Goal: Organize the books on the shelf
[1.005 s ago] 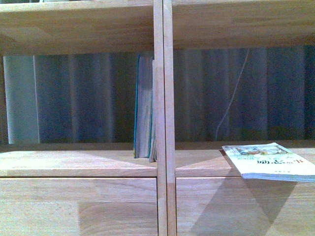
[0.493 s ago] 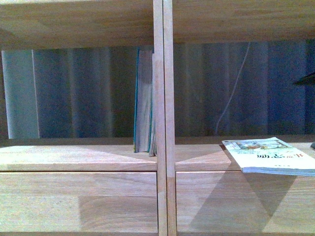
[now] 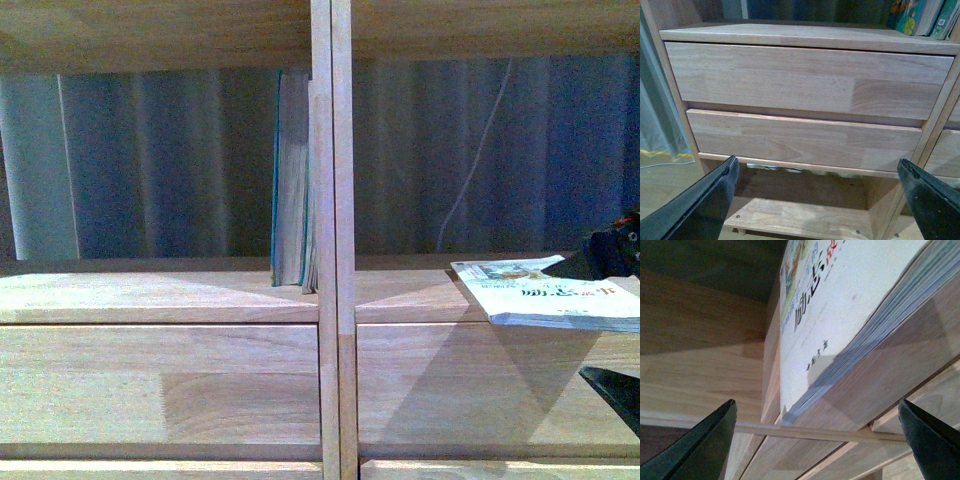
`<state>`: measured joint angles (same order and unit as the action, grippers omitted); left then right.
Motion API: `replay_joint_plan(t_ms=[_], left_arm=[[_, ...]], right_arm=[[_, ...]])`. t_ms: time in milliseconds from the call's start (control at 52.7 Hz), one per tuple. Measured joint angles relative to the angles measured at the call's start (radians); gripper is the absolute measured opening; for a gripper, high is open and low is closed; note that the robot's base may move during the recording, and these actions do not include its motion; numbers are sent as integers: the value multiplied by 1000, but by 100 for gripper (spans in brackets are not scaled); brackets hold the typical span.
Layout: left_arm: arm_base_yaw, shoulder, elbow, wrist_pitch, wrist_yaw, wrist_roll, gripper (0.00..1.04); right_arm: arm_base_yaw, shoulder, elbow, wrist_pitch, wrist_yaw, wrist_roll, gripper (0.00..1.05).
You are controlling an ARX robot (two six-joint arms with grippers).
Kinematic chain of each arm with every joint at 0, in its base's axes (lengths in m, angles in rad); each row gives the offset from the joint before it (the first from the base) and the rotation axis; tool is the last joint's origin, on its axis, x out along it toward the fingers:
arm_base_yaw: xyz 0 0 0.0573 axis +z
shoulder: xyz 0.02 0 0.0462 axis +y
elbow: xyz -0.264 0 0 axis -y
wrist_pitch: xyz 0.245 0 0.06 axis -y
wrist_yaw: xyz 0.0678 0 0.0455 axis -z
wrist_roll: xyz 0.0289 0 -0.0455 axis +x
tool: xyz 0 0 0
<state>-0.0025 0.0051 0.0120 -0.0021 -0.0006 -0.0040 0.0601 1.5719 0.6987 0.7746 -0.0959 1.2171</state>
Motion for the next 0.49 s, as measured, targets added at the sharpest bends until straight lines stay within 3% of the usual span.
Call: replay_joint_plan(t_ms=[493], left_arm=[[0,0,0,0,0,0,98]], right_arm=[[-45,179,250,-98,37,-10,98]])
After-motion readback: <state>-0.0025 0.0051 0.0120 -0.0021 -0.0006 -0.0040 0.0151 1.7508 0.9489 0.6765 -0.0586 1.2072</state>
